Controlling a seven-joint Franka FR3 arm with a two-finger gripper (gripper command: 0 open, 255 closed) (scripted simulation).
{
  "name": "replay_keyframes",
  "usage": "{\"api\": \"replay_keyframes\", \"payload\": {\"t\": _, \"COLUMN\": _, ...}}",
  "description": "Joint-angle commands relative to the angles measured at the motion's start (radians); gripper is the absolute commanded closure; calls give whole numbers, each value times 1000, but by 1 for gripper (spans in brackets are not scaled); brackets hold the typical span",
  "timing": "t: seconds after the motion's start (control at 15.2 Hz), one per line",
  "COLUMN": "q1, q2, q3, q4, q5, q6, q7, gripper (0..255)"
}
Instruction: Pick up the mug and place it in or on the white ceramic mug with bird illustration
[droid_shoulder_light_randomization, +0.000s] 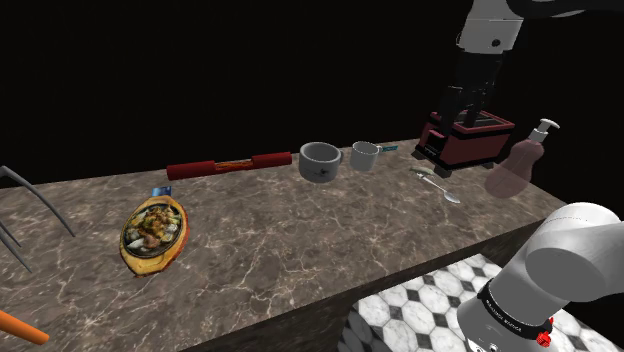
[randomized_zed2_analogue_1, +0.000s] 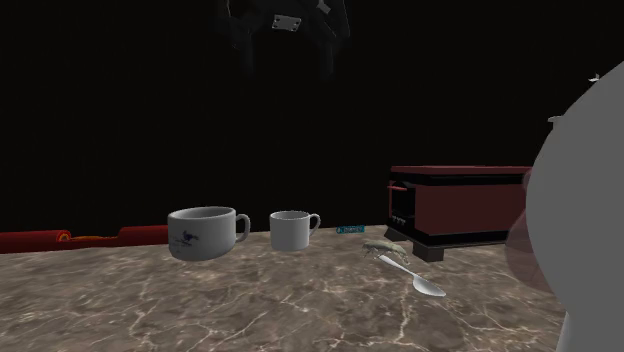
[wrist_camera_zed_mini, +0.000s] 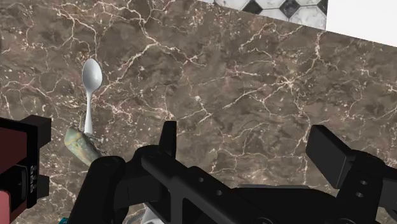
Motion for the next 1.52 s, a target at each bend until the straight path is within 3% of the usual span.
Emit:
{"api": "replay_keyframes", "payload": {"t": 0.0, "q1": 0, "q2": 0, "q3": 0, "q4": 0, "q5": 0, "q6": 0, "q7": 0, "gripper": 0}}
{"api": "replay_keyframes", "payload": {"t": 0.73, "q1": -21, "q2": 331, "q3": -41, "q4": 26, "q5": -29, "q6": 321, "q7": -38, "gripper": 0}}
{"api": "replay_keyframes", "payload": {"t": 1.45, "q1": -38, "q2": 724, "q3": -72, "q4": 218, "q5": -31, "q6": 538, "q7": -75, "gripper": 0}}
